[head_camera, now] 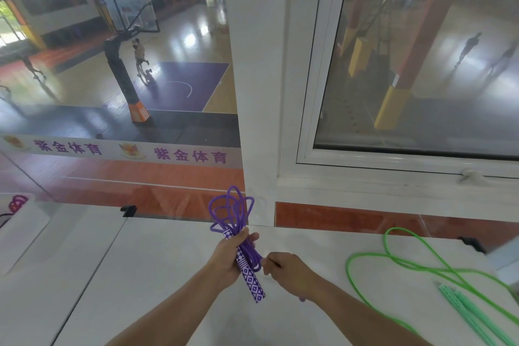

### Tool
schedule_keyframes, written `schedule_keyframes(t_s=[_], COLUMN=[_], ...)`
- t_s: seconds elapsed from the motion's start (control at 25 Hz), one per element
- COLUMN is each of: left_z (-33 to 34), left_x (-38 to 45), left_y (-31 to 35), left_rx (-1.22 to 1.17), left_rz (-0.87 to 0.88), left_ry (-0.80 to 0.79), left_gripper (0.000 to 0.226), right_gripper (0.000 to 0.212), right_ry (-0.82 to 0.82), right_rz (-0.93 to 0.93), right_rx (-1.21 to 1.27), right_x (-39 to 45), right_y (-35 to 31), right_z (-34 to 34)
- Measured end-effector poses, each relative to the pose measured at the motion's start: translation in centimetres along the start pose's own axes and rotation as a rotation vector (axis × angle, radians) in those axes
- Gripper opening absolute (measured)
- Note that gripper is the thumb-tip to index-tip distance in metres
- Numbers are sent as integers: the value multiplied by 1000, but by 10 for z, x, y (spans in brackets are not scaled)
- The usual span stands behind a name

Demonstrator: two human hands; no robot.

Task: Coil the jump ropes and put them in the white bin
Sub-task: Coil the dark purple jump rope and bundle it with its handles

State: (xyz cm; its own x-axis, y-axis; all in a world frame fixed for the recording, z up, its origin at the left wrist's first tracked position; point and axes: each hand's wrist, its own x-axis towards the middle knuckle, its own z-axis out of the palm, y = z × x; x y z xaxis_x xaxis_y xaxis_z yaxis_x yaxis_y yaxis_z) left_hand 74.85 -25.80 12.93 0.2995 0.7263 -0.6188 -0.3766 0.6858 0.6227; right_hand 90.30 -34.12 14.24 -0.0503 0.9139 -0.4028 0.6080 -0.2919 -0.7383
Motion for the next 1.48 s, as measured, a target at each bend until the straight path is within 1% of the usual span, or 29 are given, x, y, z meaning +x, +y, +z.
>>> schedule_keyframes(t_s=[0.08, 0.12, 0.16, 0.24, 0.28, 0.32, 0.36, 0.4, 0.44, 0.48, 0.52, 0.6, 0.64, 0.68, 0.72, 0.76, 0.8, 0.84, 0.92, 1.0, 1.04, 1.16, 1.2, 1.24, 1.32, 1.36, 1.4, 1.44, 1.48], left_z=[-3, -7, -13, -27, -32, -34, -36, -35, -34, -34, -35, -37, -39, -40, -40, -41, -40, -39, -38, -39, -39, -39, -36, -32, -24, -20, -16, -14, -12], left_x=[7, 13, 19, 26, 26, 25, 26, 24, 23, 21, 20, 18, 17, 15, 15, 15, 15, 13, 8, 5, 4, 0, -3, -5, -9, -12, -14, -16, -18], left_y=[10, 16, 22, 30, 32, 31, 29, 26, 22, 18, 14, 11, 13, 17, 21, 25, 28, 30, 30, 31, 32, 30, 29, 29, 32, 35, 38, 41, 43], left_rx=[-1, 88, 278, 844, 1100, 1299, 1441, 1528, 1542, 1465, 1286, 746, 481, 265, 123, 71, 104, 193, 446, 672, 733, 740, 708, 680, 676, 689, 695, 682, 649], left_rz=[58, 102, 155, 246, 265, 274, 284, 285, 272, 242, 195, 82, 38, 4, -13, -10, 7, 31, 84, 120, 124, 31, -23, -79, -193, -252, -308, -353, -380], left_ry=[57, 116, 183, 256, 235, 176, 106, 45, -7, -40, -45, 1, 39, 66, 83, 81, 65, 55, 73, 82, 52, -127, -201, -269, -395, -464, -532, -593, -644], left_gripper=[6, 8, 10, 9, 12, 18, 22, 23, 22, 19, 16, 15, 13, 12, 11, 11, 10, 11, 13, 9, 8, 14, 16, 19, 23, 23, 22, 21, 20], right_gripper=[31, 30, 30, 29, 29, 30, 30, 29, 29, 29, 28, 27, 26, 24, 22, 21, 22, 23, 23, 20, 24, 63, 74, 84, 98, 99, 94, 88, 83], right_ry=[-72, -109, -131, -98, -52, -4, 28, 40, 37, 32, 27, 44, 30, -15, -74, -107, -98, -56, 12, 20, 9, -85, -89, -60, 82, 165, 223, 246, 232], right_rz=[19, 12, -28, -160, -229, -284, -318, -330, -324, -306, -276, -239, -220, -178, -118, -45, 21, 94, 246, 339, 357, 364, 335, 277, 48, -69, -147, -193, -210], right_rx=[-42, -122, -235, -448, -518, -566, -601, -631, -647, -646, -633, -587, -544, -496, -454, -419, -378, -331, -219, -147, -117, -96, -93, -78, -79, -95, -79, -16, 69], right_x=[-5, -9, -11, -12, -10, -8, -6, -5, -4, -4, -4, -7, -7, -8, -7, -4, -2, 3, 10, 13, 13, 11, 13, 18, 28, 34, 40, 41, 42], right_y=[10, 15, 18, 18, 15, 11, 7, 3, 0, 0, 2, 12, 19, 25, 32, 39, 44, 51, 63, 75, 79, 84, 81, 77, 60, 51, 45, 36, 29], right_z=[-3, -7, -12, -24, -30, -35, -40, -43, -47, -50, -54, -62, -64, -64, -62, -59, -57, -57, -55, -54, -53, -46, -42, -36, -23, -18, -14, -13, -13])
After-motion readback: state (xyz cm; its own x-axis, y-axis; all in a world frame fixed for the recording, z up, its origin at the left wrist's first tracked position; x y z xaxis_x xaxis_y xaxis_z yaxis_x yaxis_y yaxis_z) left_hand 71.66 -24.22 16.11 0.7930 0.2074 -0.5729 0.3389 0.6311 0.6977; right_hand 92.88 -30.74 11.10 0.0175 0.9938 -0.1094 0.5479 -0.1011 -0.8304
